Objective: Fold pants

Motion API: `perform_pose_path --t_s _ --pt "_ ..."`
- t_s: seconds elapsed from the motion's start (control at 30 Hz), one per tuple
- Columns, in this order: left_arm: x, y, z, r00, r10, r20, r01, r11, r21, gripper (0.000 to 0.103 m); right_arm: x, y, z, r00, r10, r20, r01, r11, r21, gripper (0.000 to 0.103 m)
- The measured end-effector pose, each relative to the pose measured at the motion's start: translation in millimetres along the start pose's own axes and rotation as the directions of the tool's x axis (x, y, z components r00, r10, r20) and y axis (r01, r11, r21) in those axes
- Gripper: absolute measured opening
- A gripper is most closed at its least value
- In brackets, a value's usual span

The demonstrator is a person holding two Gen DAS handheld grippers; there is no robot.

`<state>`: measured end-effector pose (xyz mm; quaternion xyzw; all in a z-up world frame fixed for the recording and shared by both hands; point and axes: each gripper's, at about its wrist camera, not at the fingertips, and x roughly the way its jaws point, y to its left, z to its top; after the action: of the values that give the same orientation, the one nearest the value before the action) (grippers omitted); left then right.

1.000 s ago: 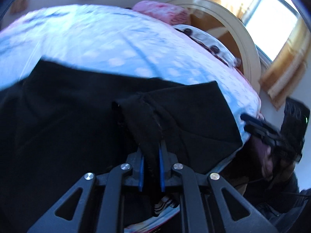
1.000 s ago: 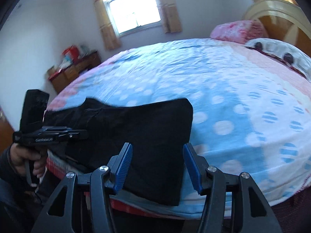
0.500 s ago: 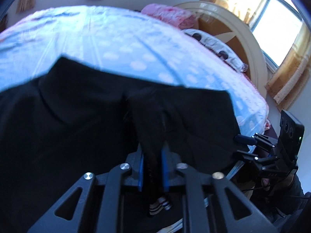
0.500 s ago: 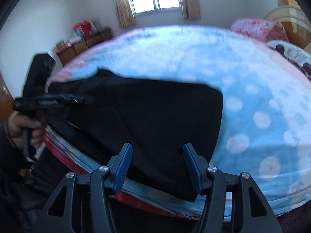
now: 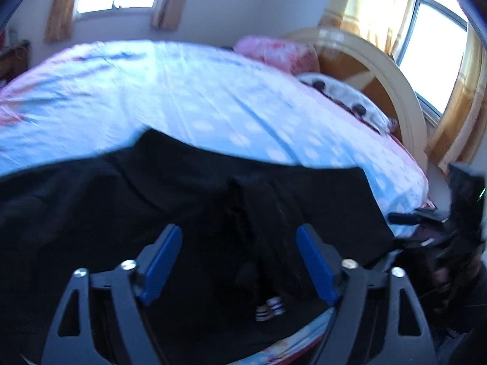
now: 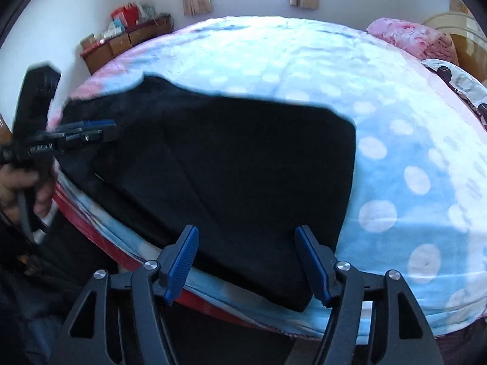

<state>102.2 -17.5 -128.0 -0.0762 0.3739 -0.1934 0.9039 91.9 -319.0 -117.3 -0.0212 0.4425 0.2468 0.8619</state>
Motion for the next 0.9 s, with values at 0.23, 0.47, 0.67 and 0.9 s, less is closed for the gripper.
perform_pose_path --t_s 0.23,0.47,0.67,0.9 --pt "-8.8 40.0 -9.7 0.960 0.279 0.022 -0.280 0.957 0.072 0.099 14.7 26.6 101.7 0.943 0.322 0.084 -0.328 0.942 0.068 0.067" --pt "-20.7 92.6 -5.5 0.922 0.386 0.000 -0.386 0.922 0.011 0.100 128.4 67.0 188.0 0.904 0.426 -0.012 -0.418 0.892 0.170 0.067" --pt "-8.9 109.2 -13.2 0.921 0.387 -0.054 -0.387 0.922 0.001 0.101 206.2 89.0 206.8 0.877 0.458 -0.148 -0.420 0.878 0.229 0.065" --pt "0.0 109.6 -19.2 0.920 0.389 -0.043 -0.389 0.921 0.021 0.103 219.0 94.9 207.2 0.897 0.412 -0.160 -0.382 0.905 0.185 0.003"
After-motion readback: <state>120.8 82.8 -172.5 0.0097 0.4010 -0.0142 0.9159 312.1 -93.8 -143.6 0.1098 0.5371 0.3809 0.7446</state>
